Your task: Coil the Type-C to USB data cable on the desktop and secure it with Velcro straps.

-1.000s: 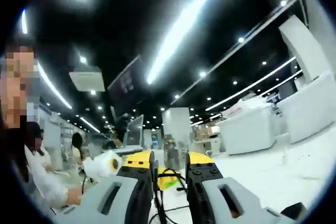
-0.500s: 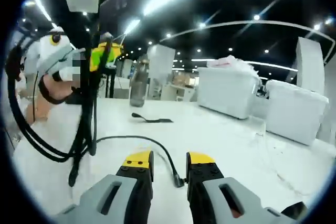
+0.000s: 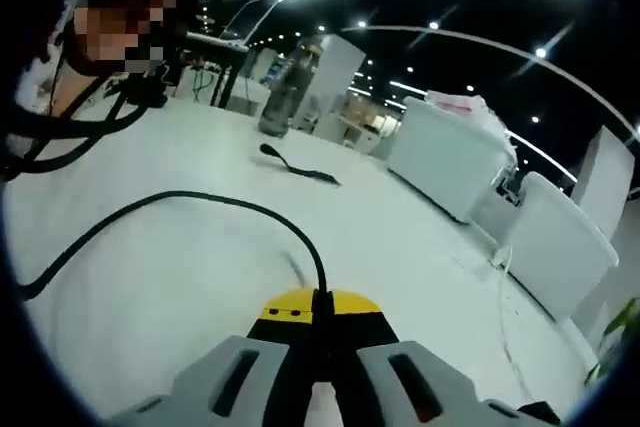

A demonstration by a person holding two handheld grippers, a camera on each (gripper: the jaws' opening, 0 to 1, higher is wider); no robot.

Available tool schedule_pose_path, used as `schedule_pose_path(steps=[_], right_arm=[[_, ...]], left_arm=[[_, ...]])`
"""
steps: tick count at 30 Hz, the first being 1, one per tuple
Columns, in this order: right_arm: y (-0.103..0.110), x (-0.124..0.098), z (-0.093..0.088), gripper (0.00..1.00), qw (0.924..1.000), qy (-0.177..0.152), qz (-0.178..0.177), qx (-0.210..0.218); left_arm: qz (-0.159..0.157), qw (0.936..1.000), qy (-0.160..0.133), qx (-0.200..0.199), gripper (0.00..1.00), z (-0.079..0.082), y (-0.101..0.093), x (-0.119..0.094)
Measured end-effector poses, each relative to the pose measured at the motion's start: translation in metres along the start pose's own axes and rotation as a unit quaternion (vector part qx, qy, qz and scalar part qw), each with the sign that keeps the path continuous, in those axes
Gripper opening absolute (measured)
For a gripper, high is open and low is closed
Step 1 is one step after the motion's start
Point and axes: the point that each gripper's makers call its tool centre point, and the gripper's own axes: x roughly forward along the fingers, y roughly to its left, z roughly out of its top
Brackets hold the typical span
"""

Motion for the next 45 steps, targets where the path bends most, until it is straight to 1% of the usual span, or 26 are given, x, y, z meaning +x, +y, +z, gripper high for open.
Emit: schedule_pose_path(steps=[2,4,6,7,9,11,13,16,17,18,20,24,28,32,33,34,35,36,37,39,40,41,42,43,44,45], right_arm=[[-0.009,-0.004,0.005,0.02,0.9997,-0.010,-0.018,0.015],[-0.020,-0.011,0.014,0.02,0.9983,-0.032,-0.037,0.031],[-0.032,-0.020,0.023,0.02,0.9958,-0.054,-0.059,0.043],[-0.038,-0.027,0.030,0.02,0.9939,-0.070,-0.073,0.046],[-0.046,-0.039,0.041,0.02,0.9905,-0.093,-0.091,0.046],[-0.053,-0.050,0.052,0.01,0.9863,-0.115,-0.110,0.044],[-0.058,-0.062,0.063,0.01,0.9816,-0.137,-0.125,0.044],[-0.063,-0.078,0.076,0.01,0.9734,-0.169,-0.144,0.057],[-0.063,-0.082,0.081,0.01,0.9709,-0.180,-0.145,0.063],[-0.063,-0.084,0.083,0.01,0.9698,-0.186,-0.144,0.066],[-0.062,-0.091,0.092,0.01,0.9645,-0.209,-0.139,0.083],[-0.058,-0.091,0.094,0.01,0.9653,-0.211,-0.135,0.075],[-0.055,-0.092,0.095,0.01,0.9650,-0.215,-0.125,0.084],[-0.052,-0.096,0.098,0.01,0.9628,-0.227,-0.110,0.097],[-0.052,-0.097,0.100,0.01,0.9603,-0.236,-0.106,0.105],[-0.050,-0.099,0.101,0.01,0.9592,-0.239,-0.098,0.114],[-0.045,-0.099,0.105,0.01,0.9568,-0.251,-0.077,0.125],[-0.044,-0.100,0.105,0.01,0.9546,-0.255,-0.070,0.138],[-0.041,-0.100,0.107,0.01,0.9520,-0.262,-0.053,0.149],[-0.035,-0.099,0.108,0.01,0.9488,-0.265,-0.026,0.170],[-0.033,-0.099,0.109,0.01,0.9456,-0.270,-0.011,0.181],[-0.032,-0.099,0.108,0.01,0.9436,-0.270,-0.003,0.191],[-0.029,-0.099,0.109,0.01,0.9408,-0.274,0.013,0.199],[-0.028,-0.099,0.109,0.01,0.9382,-0.276,0.020,0.207],[-0.027,-0.097,0.107,0.01,0.9368,-0.270,0.031,0.221],[-0.023,-0.096,0.104,0.01,0.9377,-0.261,0.046,0.224]], left_arm=[[-0.002,0.9998,0.017,-0.012,0.05,-0.011,-0.001,0.000],[-0.003,0.9993,0.032,-0.020,0.05,-0.021,0.000,0.002],[-0.003,0.9981,0.055,-0.028,0.05,-0.034,0.000,0.004],[-0.004,0.9979,0.060,-0.027,0.05,-0.037,0.000,0.005],[-0.005,0.9961,0.082,-0.029,0.05,-0.050,0.000,0.007],[-0.007,0.9947,0.098,-0.032,0.05,-0.060,-0.002,0.009],[-0.008,0.9926,0.115,-0.038,0.05,-0.071,-0.002,0.010],[-0.007,0.9896,0.135,-0.049,0.05,-0.084,-0.001,0.010],[-0.006,0.9887,0.140,-0.052,0.05,-0.087,0.000,0.011],[-0.005,0.9883,0.143,-0.054,0.05,-0.089,0.000,0.011],[-0.001,0.9873,0.149,-0.055,0.05,-0.093,0.002,0.010],[0.008,0.9866,0.157,-0.045,0.05,-0.098,0.006,0.009],[0.017,0.9869,0.158,-0.028,0.05,-0.101,0.008,0.008],[0.031,0.9874,0.154,-0.019,0.07,-0.102,0.011,0.008],[0.034,0.9878,0.150,-0.023,0.08,-0.101,0.012,0.008],[0.039,0.9880,0.147,-0.028,0.09,-0.100,0.014,0.008],[0.040,0.9881,0.146,-0.030,0.09,-0.100,0.015,0.007],[0.040,0.9883,0.144,-0.030,0.10,-0.100,0.015,0.007],[0.040,0.9884,0.143,-0.031,0.10,-0.099,0.016,0.007],[0.040,0.9885,0.142,-0.032,0.10,-0.100,0.016,0.007],[0.038,0.9887,0.141,-0.031,0.10,-0.100,0.016,0.007],[0.036,0.9890,0.141,-0.029,0.10,-0.099,0.015,0.008],[0.035,0.9891,0.140,-0.027,0.10,-0.099,0.015,0.008],[0.032,0.9893,0.140,-0.024,0.10,-0.099,0.015,0.008],[0.028,0.9893,0.143,-0.015,0.08,-0.099,0.014,0.009],[0.025,0.9883,0.150,0.002,0.07,-0.100,0.015,0.008]])
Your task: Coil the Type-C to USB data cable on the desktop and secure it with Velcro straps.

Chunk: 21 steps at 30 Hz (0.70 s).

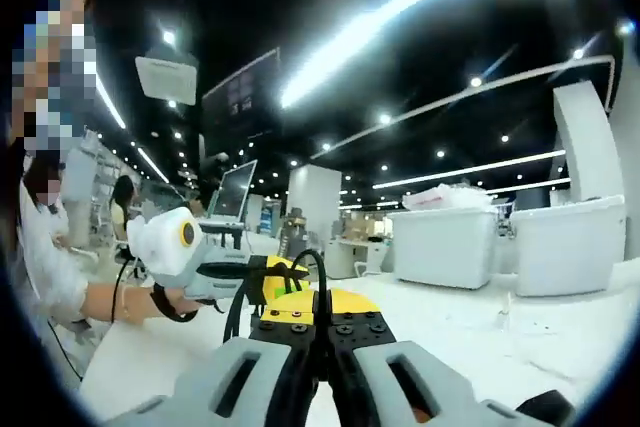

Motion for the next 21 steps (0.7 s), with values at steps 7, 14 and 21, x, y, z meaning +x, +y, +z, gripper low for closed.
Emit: schedule_pose_path(steps=[7,14,21], right_arm=[[-0.013,0.000,-0.010,0.12,0.9978,0.037,-0.045,-0.030],[0.030,0.015,0.027,0.29,0.9917,0.039,0.004,-0.122],[0.042,0.047,0.007,0.39,0.9576,0.129,0.027,-0.256]], left_arm=[[-0.001,0.9991,0.024,0.035,0.05,-0.004,-0.001,0.002],[-0.002,0.9967,0.047,0.066,0.05,-0.005,-0.001,0.008],[-0.028,0.9899,0.063,0.124,0.05,0.007,-0.014,0.011]])
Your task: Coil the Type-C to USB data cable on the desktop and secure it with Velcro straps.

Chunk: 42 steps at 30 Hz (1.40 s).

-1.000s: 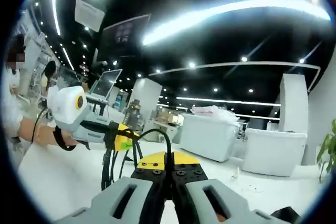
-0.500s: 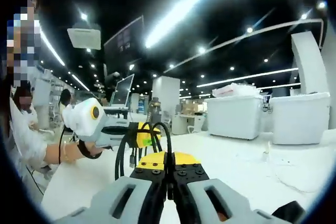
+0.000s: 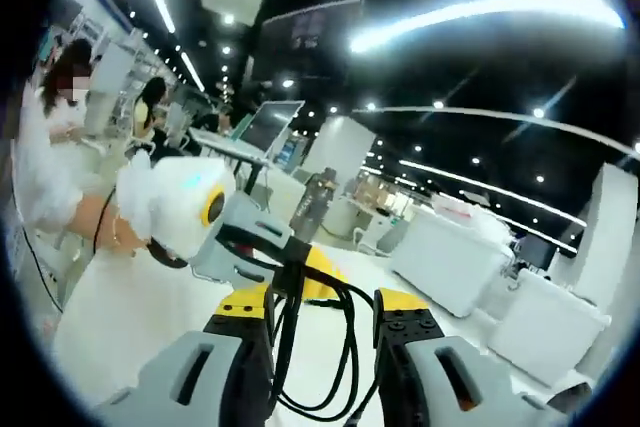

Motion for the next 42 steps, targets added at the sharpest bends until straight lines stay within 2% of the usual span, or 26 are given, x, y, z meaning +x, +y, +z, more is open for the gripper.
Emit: schedule_pose_path(steps=[2,5,10,15,18,23,26,29,31,32,34,35,36,37,39,41,42], right_arm=[[-0.005,0.009,-0.009,0.39,0.9992,0.033,-0.008,-0.021],[-0.011,0.014,-0.019,0.33,0.9960,0.066,-0.011,-0.059],[-0.009,0.018,-0.028,0.24,0.9920,0.086,-0.008,-0.091],[-0.008,0.018,-0.033,0.17,0.9889,0.096,0.000,-0.114],[-0.007,0.016,-0.033,0.08,0.9846,0.101,0.001,-0.142],[-0.008,0.011,-0.029,0.05,0.9815,0.097,0.008,-0.165],[-0.005,0.008,-0.032,0.04,0.9839,0.112,0.043,-0.133],[-0.002,0.003,-0.033,0.04,0.9836,0.120,0.077,-0.110],[0.002,-0.002,-0.033,0.04,0.9815,0.125,0.106,-0.099],[0.005,-0.005,-0.031,0.04,0.9804,0.123,0.125,-0.090],[0.012,-0.011,-0.023,0.04,0.9777,0.119,0.164,-0.056],[0.016,-0.014,-0.017,0.04,0.9754,0.117,0.184,-0.031],[0.020,-0.018,-0.010,0.04,0.9703,0.120,0.210,-0.014],[0.021,-0.019,-0.003,0.04,0.9670,0.118,0.226,-0.003],[0.023,-0.021,0.008,0.04,0.9617,0.116,0.247,0.024],[0.023,-0.021,0.010,0.04,0.9560,0.120,0.264,0.045],[0.022,-0.018,0.007,0.04,0.9555,0.124,0.264,0.046]], left_arm=[[-0.006,0.9999,0.003,0.013,0.05,0.003,-0.001,0.000],[-0.011,0.9976,0.015,0.066,0.05,0.008,-0.003,-0.002],[-0.014,0.9898,0.035,0.137,0.05,0.014,-0.008,-0.006],[-0.014,0.9870,0.034,0.156,0.05,0.017,-0.012,-0.010],[-0.012,0.9864,0.031,0.161,0.06,0.019,-0.011,-0.009],[-0.018,0.9908,0.011,0.134,0.09,0.023,-0.008,-0.013],[-0.039,0.9934,0.000,0.108,0.12,0.024,-0.011,-0.016],[-0.070,0.9956,-0.014,0.061,0.26,0.030,-0.010,-0.025],[-0.098,0.9946,-0.016,0.030,0.31,0.031,-0.010,-0.032],[-0.116,0.9930,-0.020,0.006,0.31,0.033,-0.011,-0.035],[-0.165,0.9855,-0.025,-0.028,0.30,0.035,-0.015,-0.041],[-0.196,0.9799,-0.023,-0.030,0.30,0.035,-0.017,-0.045],[-0.209,0.9772,-0.020,-0.032,0.29,0.036,-0.016,-0.046],[-0.225,0.9734,-0.018,-0.039,0.26,0.037,-0.016,-0.048],[-0.267,0.9614,-0.017,-0.064,0.16,0.041,-0.021,-0.055],[-0.281,0.9573,-0.009,-0.069,0.12,0.037,-0.021,-0.055],[-0.283,0.9566,-0.007,-0.069,0.11,0.034,-0.021,-0.053]])
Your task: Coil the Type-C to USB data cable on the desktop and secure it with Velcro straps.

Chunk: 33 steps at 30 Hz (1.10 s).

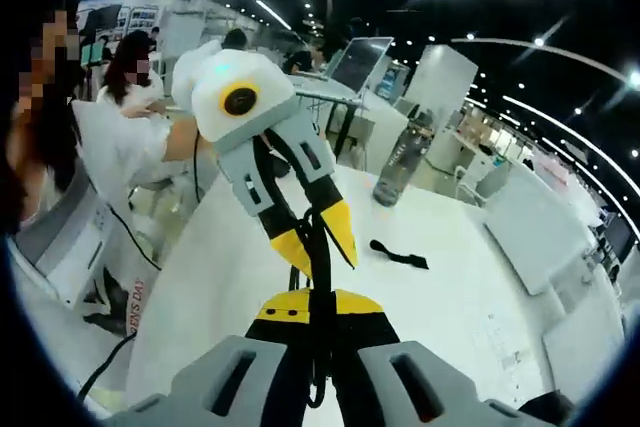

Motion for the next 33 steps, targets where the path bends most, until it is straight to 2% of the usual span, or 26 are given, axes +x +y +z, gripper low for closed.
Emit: schedule_pose_path(steps=[1,3,4,5,6,7,8,9,10,12,14,17,19,21,23,26,27,30,31,33], right_arm=[[0.002,0.004,-0.005,0.04,0.9999,0.008,0.011,0.009],[0.005,0.014,-0.013,0.04,0.9987,0.010,0.032,0.038],[0.000,0.020,-0.019,0.04,0.9991,0.018,0.023,0.031],[-0.005,0.025,-0.025,0.04,0.9994,0.026,0.010,0.018],[-0.012,0.031,-0.028,0.04,0.9998,0.020,-0.010,-0.002],[-0.020,0.034,-0.027,0.05,0.9991,0.012,-0.038,-0.013],[-0.028,0.036,-0.024,0.06,0.9968,-0.009,-0.072,-0.033],[-0.038,0.038,-0.022,0.07,0.9940,-0.017,-0.102,-0.034],[-0.046,0.038,-0.022,0.09,0.9898,-0.022,-0.135,-0.039],[-0.059,0.039,-0.019,0.15,0.9778,-0.030,-0.189,-0.085],[-0.068,0.040,-0.020,0.18,0.9664,-0.029,-0.230,-0.111],[-0.078,0.048,-0.024,0.18,0.9491,-0.019,-0.276,-0.150],[-0.082,0.055,-0.027,0.18,0.9455,-0.015,-0.286,-0.156],[-0.089,0.057,-0.026,0.19,0.9329,-0.010,-0.309,-0.185],[-0.093,0.062,-0.027,0.19,0.9241,0.001,-0.320,-0.208],[-0.097,0.071,-0.028,0.18,0.9002,0.030,-0.337,-0.274],[-0.096,0.076,-0.029,0.18,0.8955,0.034,-0.337,-0.288],[-0.096,0.091,-0.035,0.18,0.8950,0.036,-0.334,-0.293],[-0.098,0.094,-0.036,0.18,0.8858,0.048,-0.334,-0.319],[-0.100,0.099,-0.038,0.18,0.8774,0.053,-0.340,-0.335]], left_arm=[[-0.001,1.0000,0.002,-0.006,0.11,-0.003,0.000,0.002],[-0.019,0.9995,0.026,-0.008,0.09,-0.020,-0.006,0.009],[-0.011,0.9991,0.033,-0.024,0.08,-0.028,-0.004,0.014],[0.000,0.9983,0.036,-0.046,0.07,-0.035,0.000,0.018],[0.002,0.9976,0.037,-0.058,0.06,-0.043,0.004,0.022],[0.009,0.9971,0.038,-0.065,0.06,-0.047,0.009,0.022],[0.019,0.9948,0.036,-0.094,0.06,-0.053,0.018,0.024],[0.016,0.9925,0.031,-0.117,0.06,-0.056,0.022,0.025],[0.016,0.9901,0.027,-0.137,0.06,-0.059,0.026,0.026],[0.020,0.9853,0.033,-0.166,0.06,-0.068,0.034,0.029],[0.022,0.9806,0.040,-0.190,0.06,-0.077,0.040,0.033],[0.015,0.9731,0.050,-0.224,0.06,-0.087,0.044,0.037],[0.013,0.9696,0.060,-0.237,0.06,-0.095,0.049,0.041],[0.014,0.9648,0.073,-0.252,0.06,-0.102,0.050,0.044],[0.008,0.9569,0.090,-0.276,0.06,-0.112,0.055,0.045],[-0.007,0.9436,0.112,-0.311,0.06,-0.121,0.055,0.048],[-0.014,0.9415,0.117,-0.316,0.06,-0.123,0.055,0.049],[-0.035,0.9362,0.131,-0.324,0.06,-0.125,0.048,0.052],[-0.037,0.9356,0.132,-0.325,0.06,-0.126,0.046,0.052],[-0.043,0.9323,0.136,-0.332,0.06,-0.127,0.042,0.052]])
